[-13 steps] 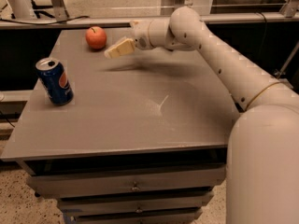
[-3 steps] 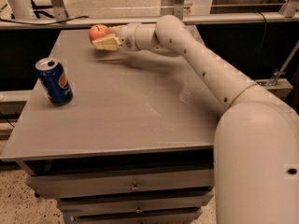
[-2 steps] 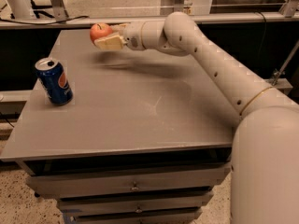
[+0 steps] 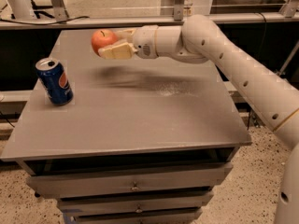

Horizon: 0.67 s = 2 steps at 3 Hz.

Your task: Move apple near pepsi can

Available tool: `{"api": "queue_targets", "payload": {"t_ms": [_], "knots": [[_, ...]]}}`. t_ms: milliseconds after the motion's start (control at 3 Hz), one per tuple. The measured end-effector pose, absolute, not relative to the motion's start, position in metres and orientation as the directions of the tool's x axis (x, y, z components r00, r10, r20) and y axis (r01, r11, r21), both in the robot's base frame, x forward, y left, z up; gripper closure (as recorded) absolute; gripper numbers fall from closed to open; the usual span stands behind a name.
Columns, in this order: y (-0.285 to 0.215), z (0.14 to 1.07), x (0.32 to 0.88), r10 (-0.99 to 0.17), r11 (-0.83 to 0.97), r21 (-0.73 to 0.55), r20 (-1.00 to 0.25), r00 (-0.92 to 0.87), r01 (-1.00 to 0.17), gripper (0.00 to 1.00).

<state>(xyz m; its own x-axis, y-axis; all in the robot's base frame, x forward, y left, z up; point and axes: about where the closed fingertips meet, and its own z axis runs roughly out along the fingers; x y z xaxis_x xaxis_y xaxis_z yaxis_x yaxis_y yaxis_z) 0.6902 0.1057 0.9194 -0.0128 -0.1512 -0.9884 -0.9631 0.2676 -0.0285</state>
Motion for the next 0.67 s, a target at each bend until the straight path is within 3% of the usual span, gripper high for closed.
{"api": "queue_targets", "payload": {"t_ms": [667], "knots": [[0.116, 0.909, 0.673, -0.189, 0.214, -0.01, -0.982, -0.031, -0.977, 1.0]]}}
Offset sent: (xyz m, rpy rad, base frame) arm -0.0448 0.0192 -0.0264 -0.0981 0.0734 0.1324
